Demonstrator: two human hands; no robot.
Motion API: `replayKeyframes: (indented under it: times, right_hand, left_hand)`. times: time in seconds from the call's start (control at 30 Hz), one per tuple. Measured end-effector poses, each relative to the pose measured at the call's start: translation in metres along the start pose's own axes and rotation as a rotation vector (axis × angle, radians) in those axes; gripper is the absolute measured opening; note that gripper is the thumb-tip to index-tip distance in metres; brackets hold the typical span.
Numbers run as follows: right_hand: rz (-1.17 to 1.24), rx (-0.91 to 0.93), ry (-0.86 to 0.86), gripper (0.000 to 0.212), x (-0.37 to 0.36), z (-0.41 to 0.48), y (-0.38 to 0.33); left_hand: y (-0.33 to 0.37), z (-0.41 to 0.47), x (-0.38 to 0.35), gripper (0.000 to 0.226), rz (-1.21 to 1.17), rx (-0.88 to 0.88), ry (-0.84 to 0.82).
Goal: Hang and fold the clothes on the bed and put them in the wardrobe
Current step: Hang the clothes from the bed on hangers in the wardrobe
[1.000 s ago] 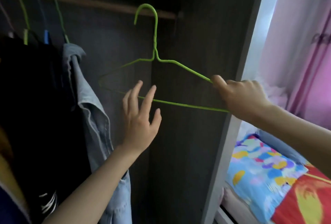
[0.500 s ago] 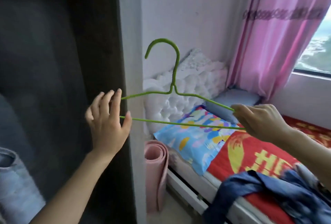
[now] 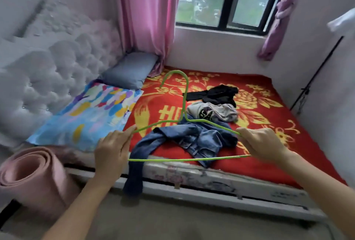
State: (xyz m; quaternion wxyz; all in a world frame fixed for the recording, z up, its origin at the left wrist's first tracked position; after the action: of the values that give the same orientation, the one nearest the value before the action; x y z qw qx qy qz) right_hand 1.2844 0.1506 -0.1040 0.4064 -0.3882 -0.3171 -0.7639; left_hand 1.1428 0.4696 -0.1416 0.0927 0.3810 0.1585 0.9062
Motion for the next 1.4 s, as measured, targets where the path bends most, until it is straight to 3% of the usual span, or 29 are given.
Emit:
replayKeyframes:
  times: [0.07,0.3,0.47,0.53,0.77,0.93,1.03,1.13,1.23,1.4]
  right_hand:
    - [0.009,-0.102,-0.042,0.052,-0.003,-0.043,0.015]
    - [-0.002,-0.304,-0.105,0.04,-0.024,-0.107,0.046]
    - [-0.042,-0.353,-0.128,0.06,-0.056,-0.096,0.081]
    - [-0.044,-0.372,-0.135,0.061,-0.071,-0.084,0.097]
    - [-0.011,-0.457,-0.153,0.063,-0.122,-0.04,0.147]
    - [0.085,-0.526,-0.192,0.062,-0.152,-0.025,0.157]
    - [0.259,-0.764,-0.28,0.052,-0.164,-0.033,0.159]
    - [0.406,-1.08,-0.394,0.03,-0.163,-0.063,0.17]
    - [0.603,-1.297,-0.339,0.028,-0.137,-0.102,0.17]
    - [0.614,-1.669,-0.158,0.033,-0.078,-0.18,0.139]
  left_hand:
    - [0.021,0.001,-0.036,0.039,-0.037,-0.038,-0.057]
    - [0.046,0.014,-0.121,0.04,-0.102,-0.152,-0.131]
    - [0.027,0.04,-0.18,0.051,-0.189,-0.127,-0.147]
    - [0.016,0.053,-0.205,0.061,-0.222,-0.106,-0.163]
    - [0.003,0.103,-0.28,0.065,-0.319,-0.166,-0.226]
    - [0.019,0.112,-0.324,0.058,-0.351,-0.245,-0.34]
    - [0.048,0.107,-0.349,0.03,-0.391,-0.341,-0.437]
    - [0.078,0.109,-0.37,0.029,-0.478,-0.362,-0.534]
    - [0.116,0.108,-0.391,0.021,-0.601,-0.465,-0.627]
    - [0.215,0.092,-0.42,0.04,-0.761,-0.723,-0.767]
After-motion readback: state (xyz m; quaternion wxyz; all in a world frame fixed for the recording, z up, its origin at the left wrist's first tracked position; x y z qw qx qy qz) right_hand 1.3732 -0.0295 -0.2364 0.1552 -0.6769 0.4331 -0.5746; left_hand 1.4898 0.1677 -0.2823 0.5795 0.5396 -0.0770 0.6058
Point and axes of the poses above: each hand's wrist, its own z-axis towards the middle knuckle, its own x-axis out of the back of the hand, y = z × x, the point moved 4 cm from there along z, towards the middle knuckle, and after that the axes turned 4 degrees about -y, right-handed, at the moved point
